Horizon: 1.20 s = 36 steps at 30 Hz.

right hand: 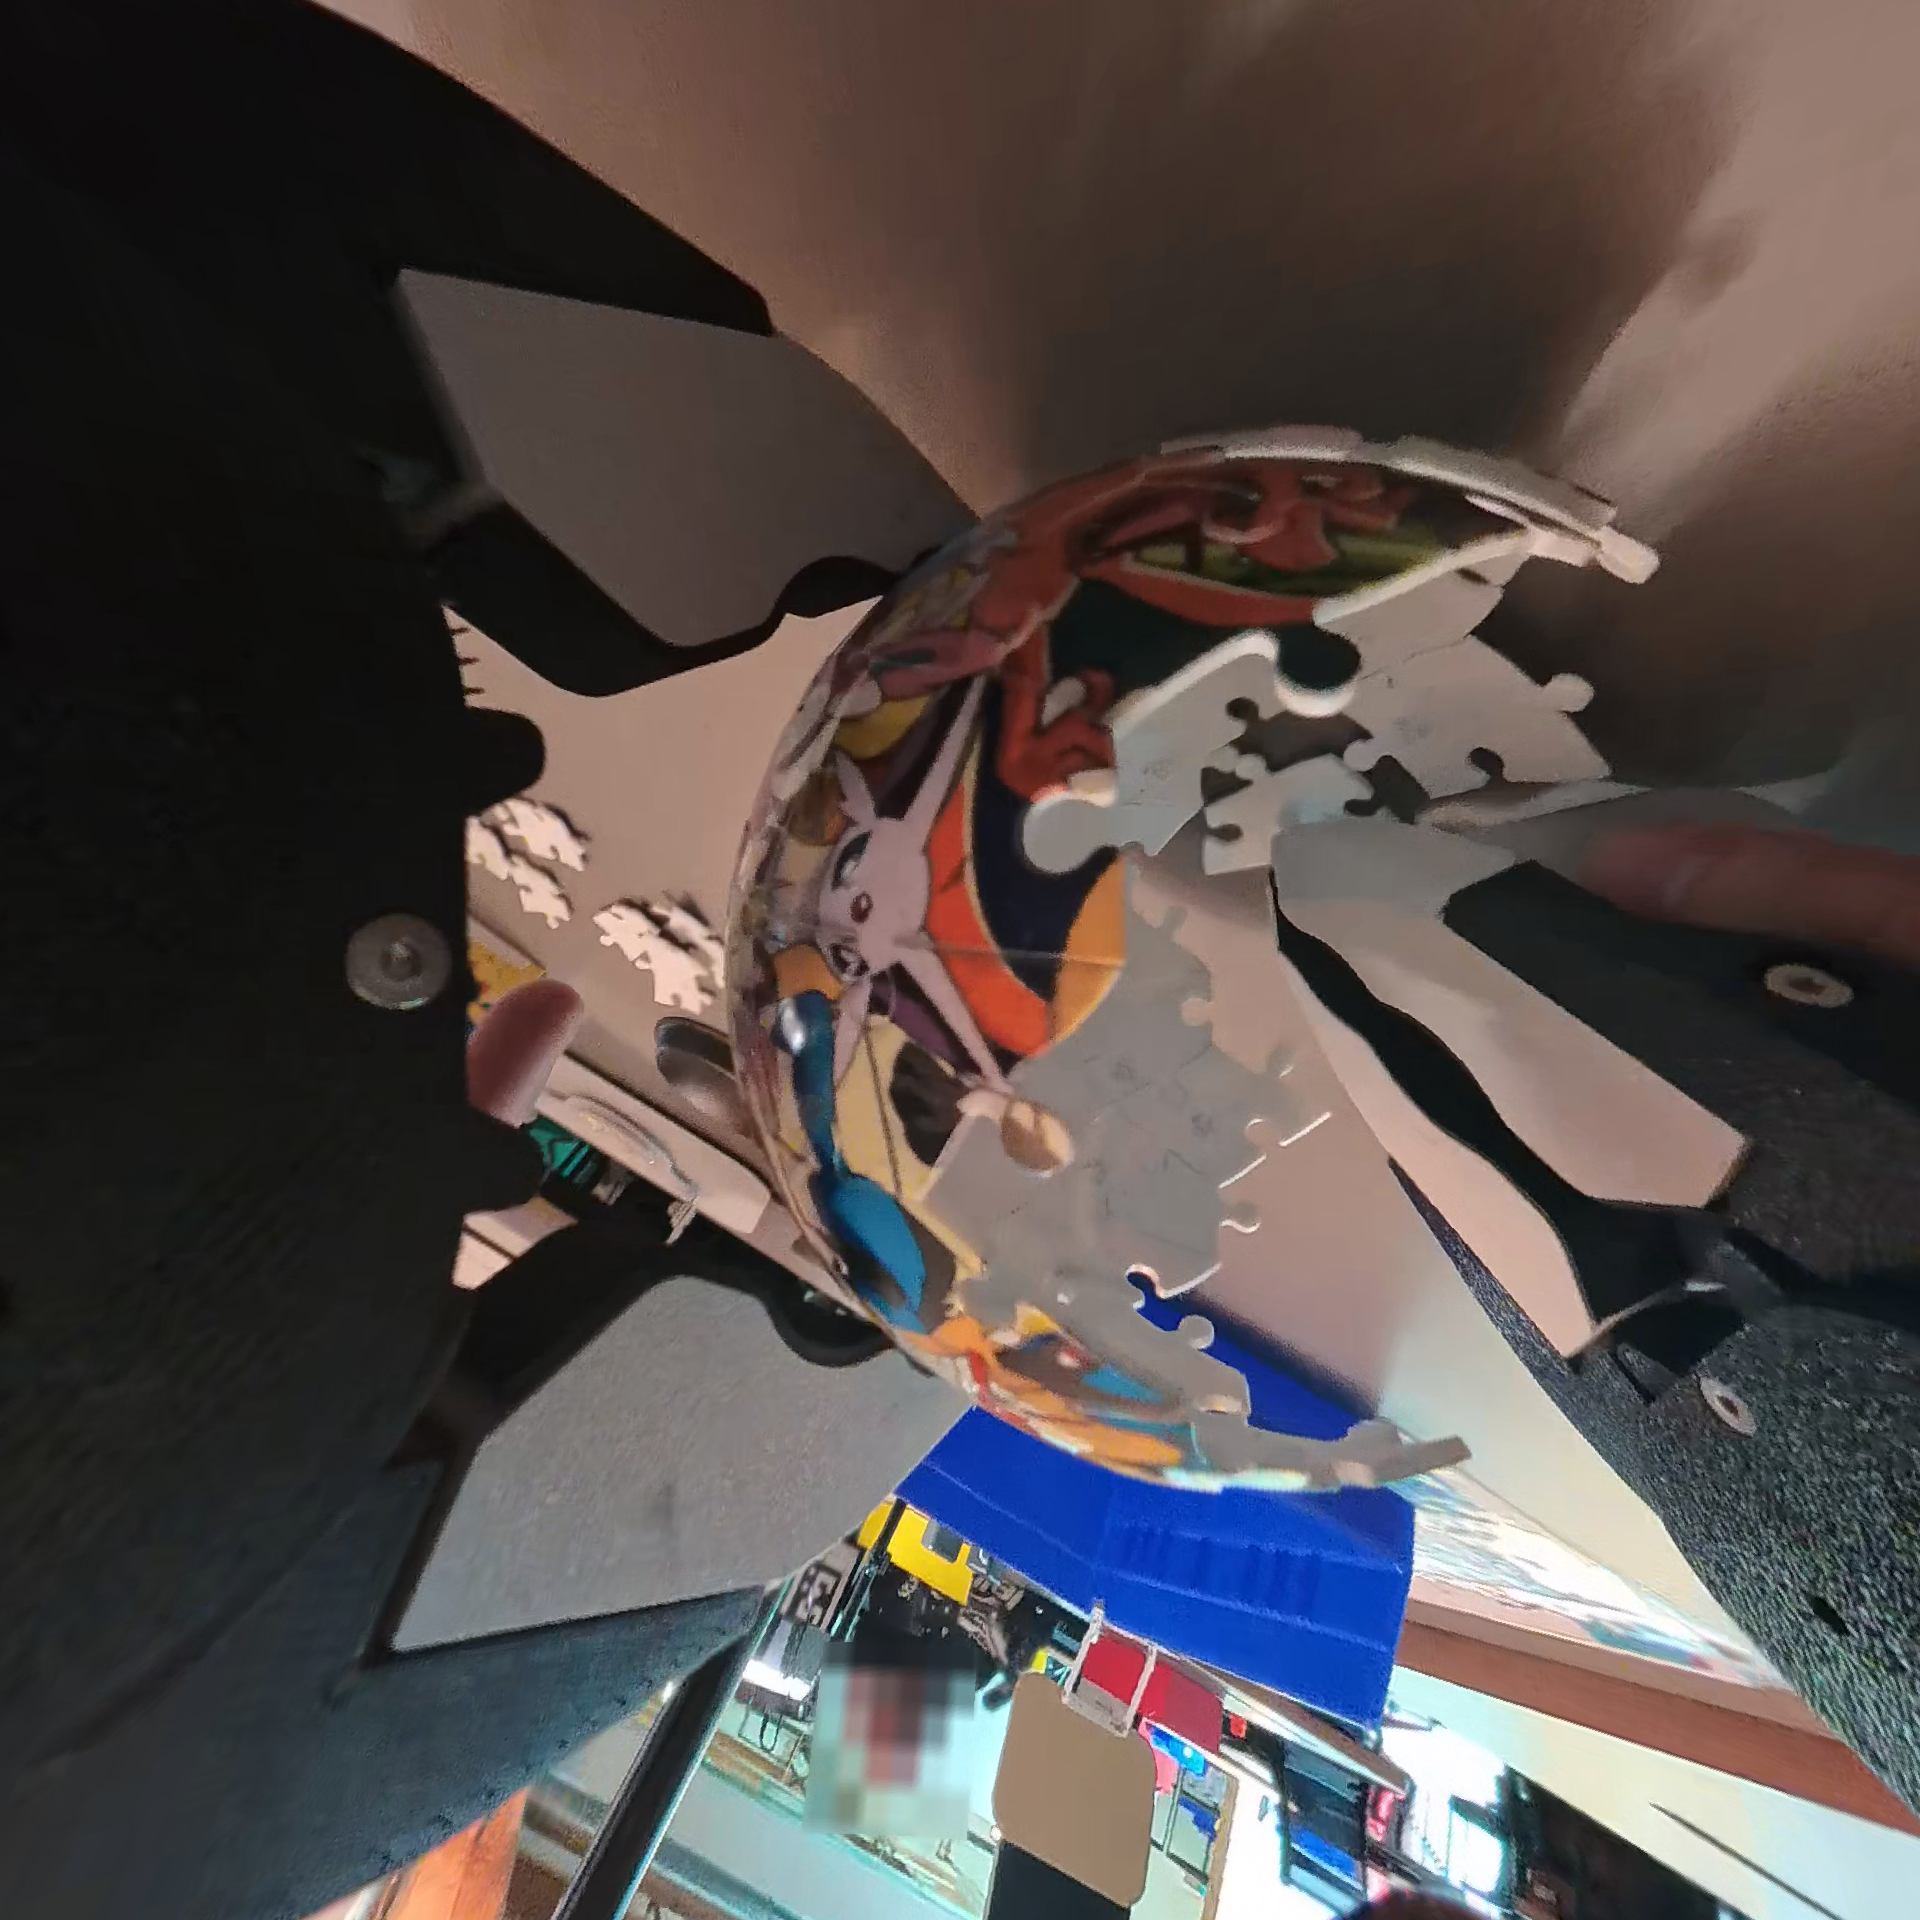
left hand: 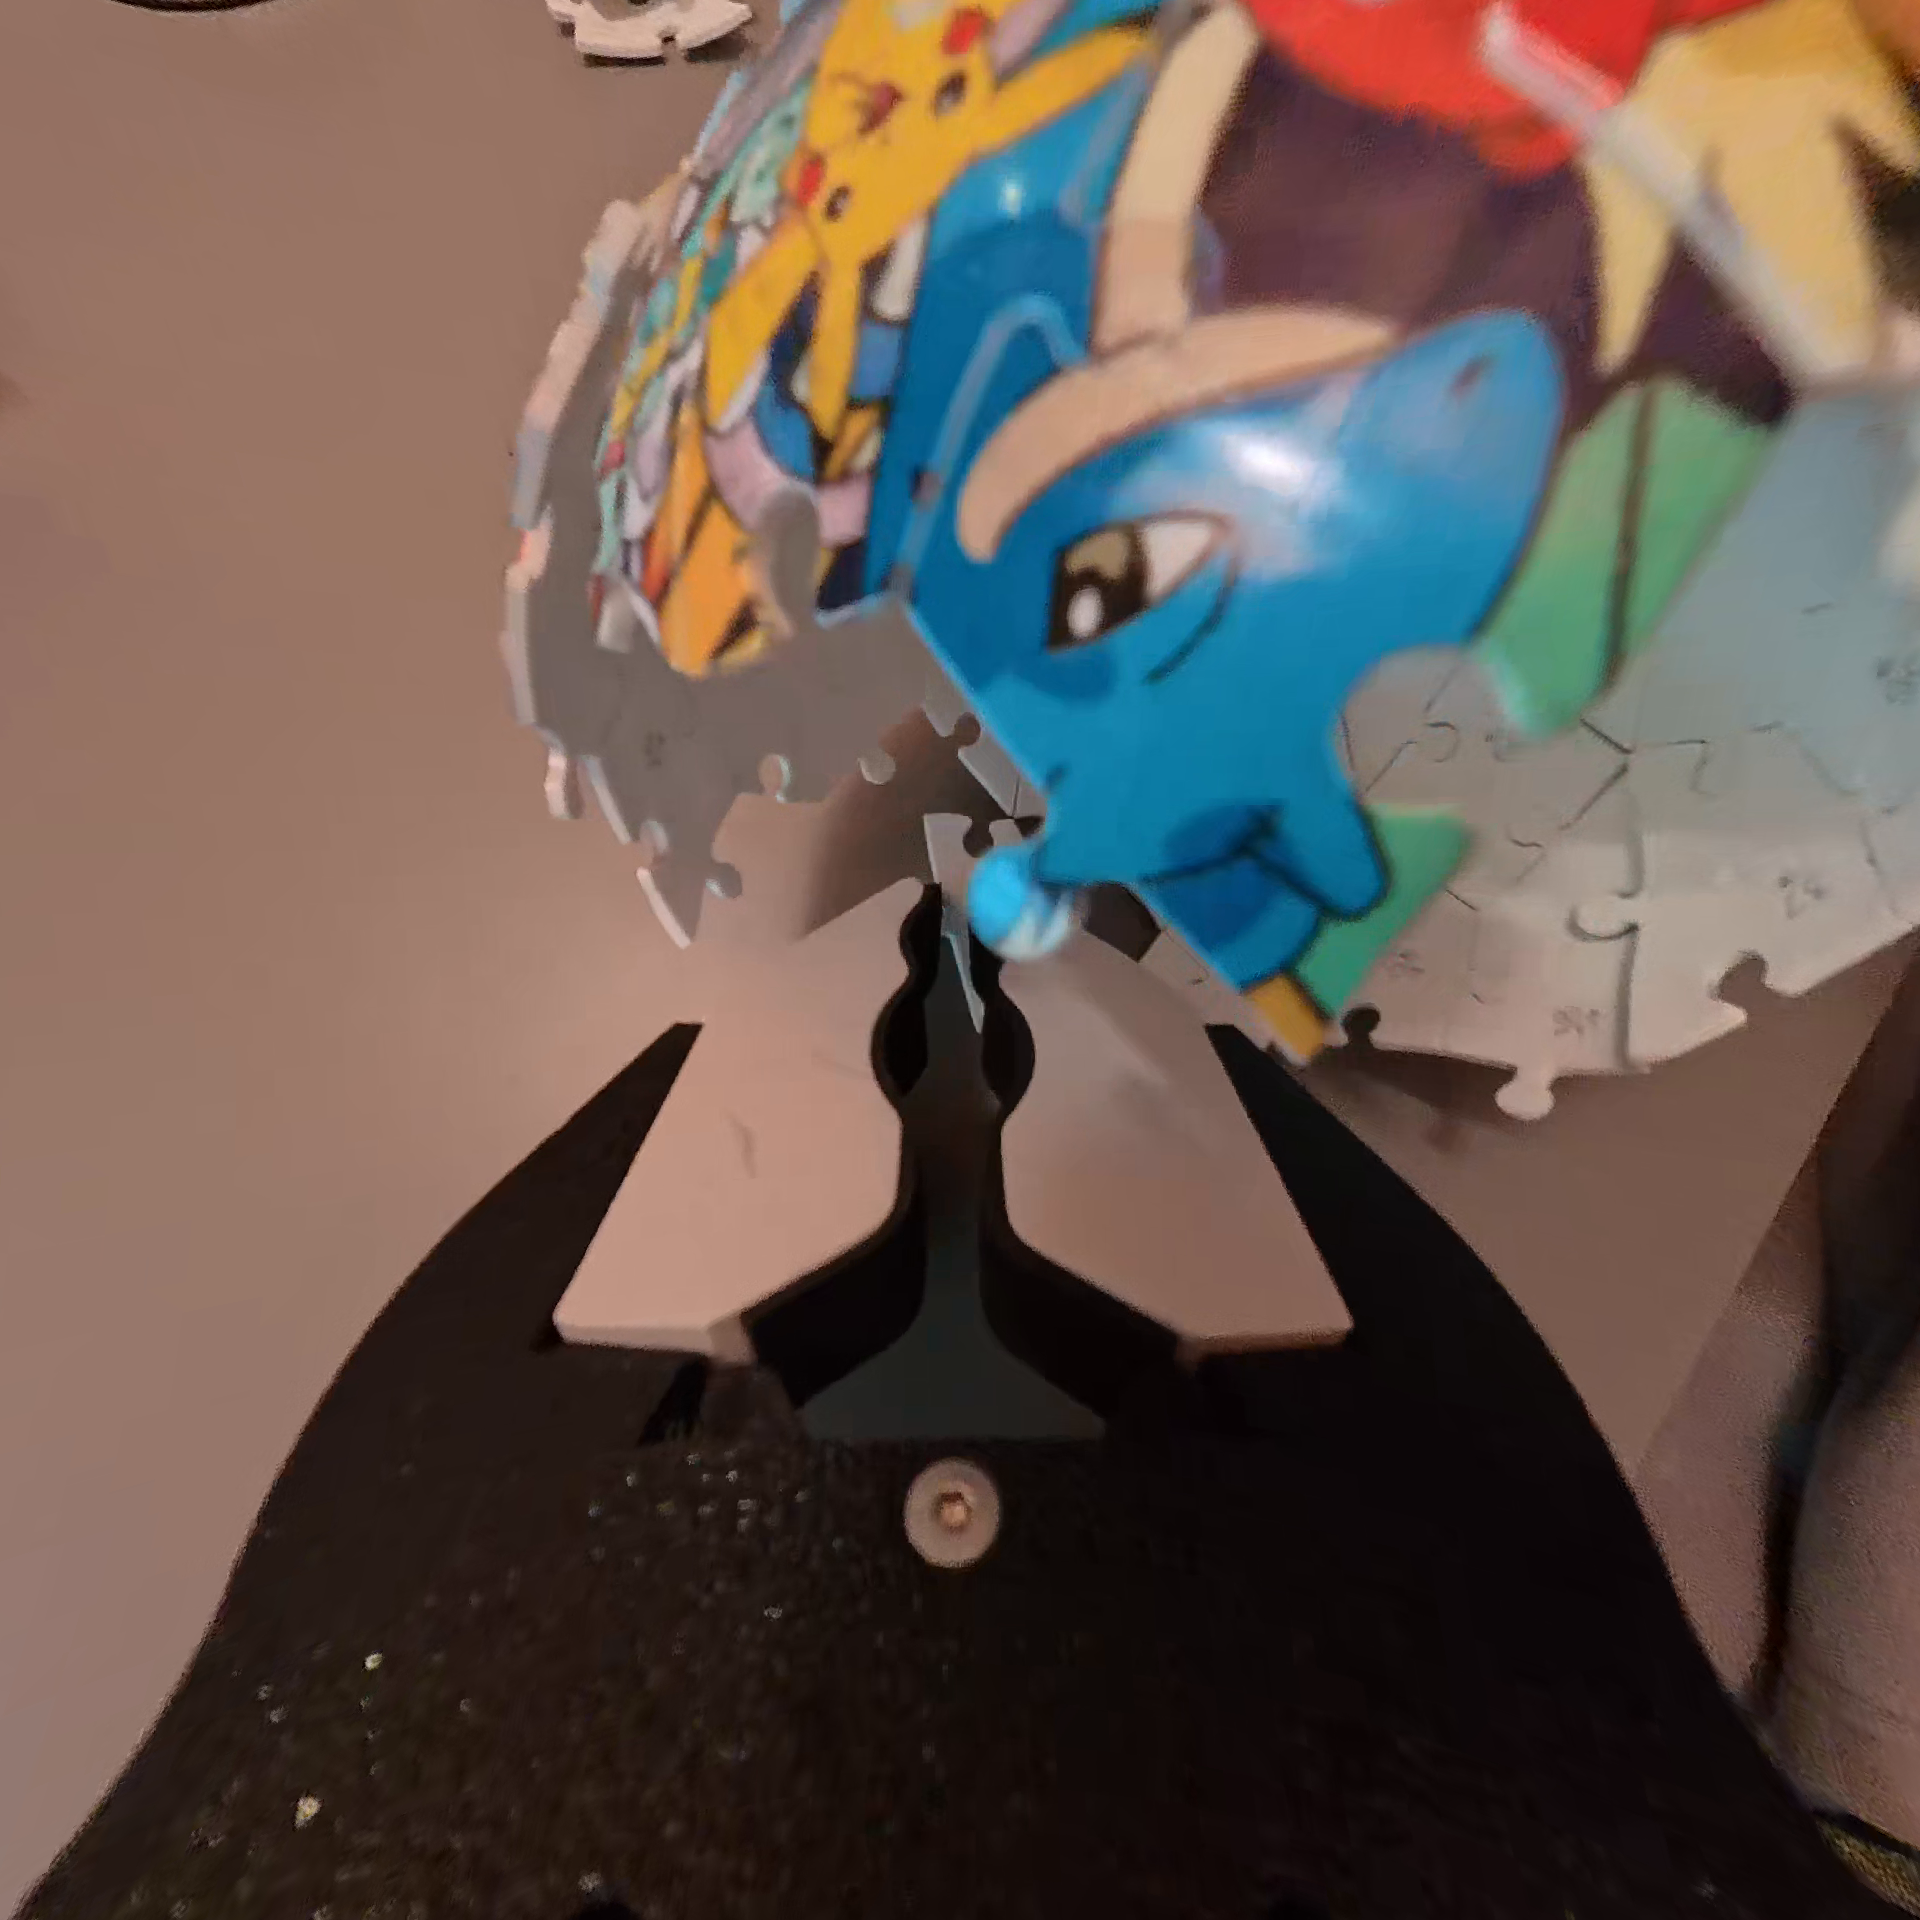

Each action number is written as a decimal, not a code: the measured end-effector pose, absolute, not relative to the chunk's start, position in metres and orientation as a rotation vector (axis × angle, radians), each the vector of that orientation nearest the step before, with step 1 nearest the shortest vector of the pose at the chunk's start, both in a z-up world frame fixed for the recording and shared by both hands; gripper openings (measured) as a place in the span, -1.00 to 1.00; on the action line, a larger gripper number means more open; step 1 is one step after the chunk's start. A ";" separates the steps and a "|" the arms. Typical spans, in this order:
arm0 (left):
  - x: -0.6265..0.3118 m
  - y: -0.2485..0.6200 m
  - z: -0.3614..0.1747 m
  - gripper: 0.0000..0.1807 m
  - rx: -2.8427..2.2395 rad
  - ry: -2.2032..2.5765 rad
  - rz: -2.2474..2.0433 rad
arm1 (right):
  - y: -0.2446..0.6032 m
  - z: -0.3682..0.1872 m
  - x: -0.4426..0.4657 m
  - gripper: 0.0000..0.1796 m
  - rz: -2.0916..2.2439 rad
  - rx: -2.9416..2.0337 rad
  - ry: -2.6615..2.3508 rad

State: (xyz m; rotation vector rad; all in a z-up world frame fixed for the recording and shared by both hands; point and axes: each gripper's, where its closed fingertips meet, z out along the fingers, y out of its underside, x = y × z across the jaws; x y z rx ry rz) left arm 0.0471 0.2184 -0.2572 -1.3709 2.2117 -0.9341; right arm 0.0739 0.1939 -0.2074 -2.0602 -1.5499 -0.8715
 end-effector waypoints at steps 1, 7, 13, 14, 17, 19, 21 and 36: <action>0.047 0.218 -0.257 -0.95 -1.371 2.213 -0.936 | 0.194 -0.208 0.074 0.46 -0.859 -2.053 -1.543; 0.048 0.220 -0.257 -0.90 -1.373 2.198 -0.917 | 0.192 -0.211 0.076 0.47 -0.767 -2.034 -1.453; 0.049 0.218 -0.255 -0.89 -1.277 2.200 -0.880 | 0.191 -0.213 0.081 0.48 -0.728 -2.017 -1.396; 0.050 0.218 -0.256 -0.88 -1.276 2.203 -0.867 | 0.192 -0.213 0.080 0.48 -0.717 -2.013 -1.388; 0.053 0.220 -0.256 -0.85 -1.308 2.192 -0.873 | 0.191 -0.214 0.081 0.48 -0.684 -2.010 -1.352; 0.054 0.222 -0.257 -0.85 -1.345 2.188 -0.887 | 0.190 -0.216 0.082 0.49 -0.643 -2.006 -1.315; 0.056 0.222 -0.257 -0.84 -1.364 2.193 -0.905 | 0.186 -0.219 0.083 0.52 -0.578 -2.010 -1.273; 0.070 0.217 -0.258 -0.86 -1.424 2.237 -0.892 | 0.163 -0.215 0.069 0.54 -0.134 -1.904 -1.222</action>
